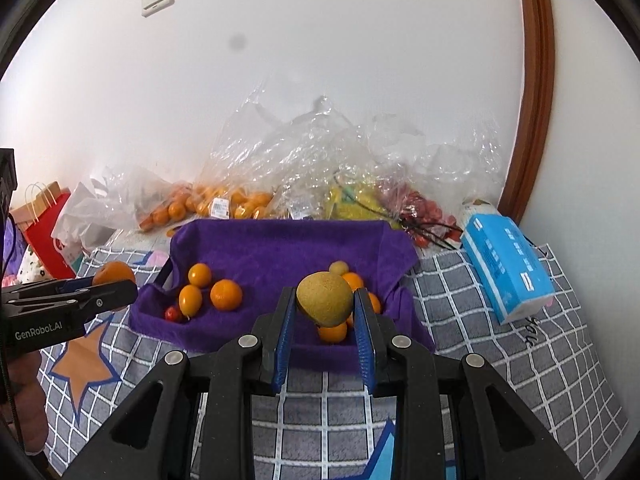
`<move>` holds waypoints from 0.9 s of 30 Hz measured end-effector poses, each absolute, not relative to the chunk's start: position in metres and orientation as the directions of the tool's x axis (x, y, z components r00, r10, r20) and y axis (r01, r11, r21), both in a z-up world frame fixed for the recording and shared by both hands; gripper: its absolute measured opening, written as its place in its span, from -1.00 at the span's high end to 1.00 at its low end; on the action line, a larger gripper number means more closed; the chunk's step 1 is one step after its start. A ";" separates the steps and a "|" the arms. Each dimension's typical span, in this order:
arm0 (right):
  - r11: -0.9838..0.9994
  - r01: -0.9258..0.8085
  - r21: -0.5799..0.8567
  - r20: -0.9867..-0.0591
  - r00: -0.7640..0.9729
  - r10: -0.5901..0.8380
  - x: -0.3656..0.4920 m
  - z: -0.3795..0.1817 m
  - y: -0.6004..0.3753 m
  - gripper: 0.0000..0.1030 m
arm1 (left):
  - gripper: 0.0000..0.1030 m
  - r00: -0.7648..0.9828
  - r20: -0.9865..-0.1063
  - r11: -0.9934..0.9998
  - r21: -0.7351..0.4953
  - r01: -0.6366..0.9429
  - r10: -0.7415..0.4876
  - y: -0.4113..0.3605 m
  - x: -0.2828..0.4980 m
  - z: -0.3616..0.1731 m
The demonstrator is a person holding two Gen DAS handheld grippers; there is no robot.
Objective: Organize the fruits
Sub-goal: 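Carry the yellow fruit and orange over the towel and lower them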
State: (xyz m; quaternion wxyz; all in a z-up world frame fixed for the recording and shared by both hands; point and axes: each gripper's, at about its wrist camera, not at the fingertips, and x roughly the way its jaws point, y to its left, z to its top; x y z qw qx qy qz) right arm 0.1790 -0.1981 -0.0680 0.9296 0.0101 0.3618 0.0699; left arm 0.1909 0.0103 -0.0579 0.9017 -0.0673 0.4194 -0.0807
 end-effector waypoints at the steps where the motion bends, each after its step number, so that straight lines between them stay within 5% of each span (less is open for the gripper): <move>1: 0.990 -0.123 0.067 -0.671 0.729 0.136 0.183 -0.067 -0.198 0.44 | 0.22 0.636 -0.746 0.978 -0.188 0.088 -0.200 0.011 0.194 -0.057; 27: 0.985 -0.144 0.095 -0.694 0.700 0.169 0.265 -0.104 -0.194 0.44 | 0.22 0.625 -0.767 0.984 -0.177 0.012 -0.146 0.039 0.270 -0.072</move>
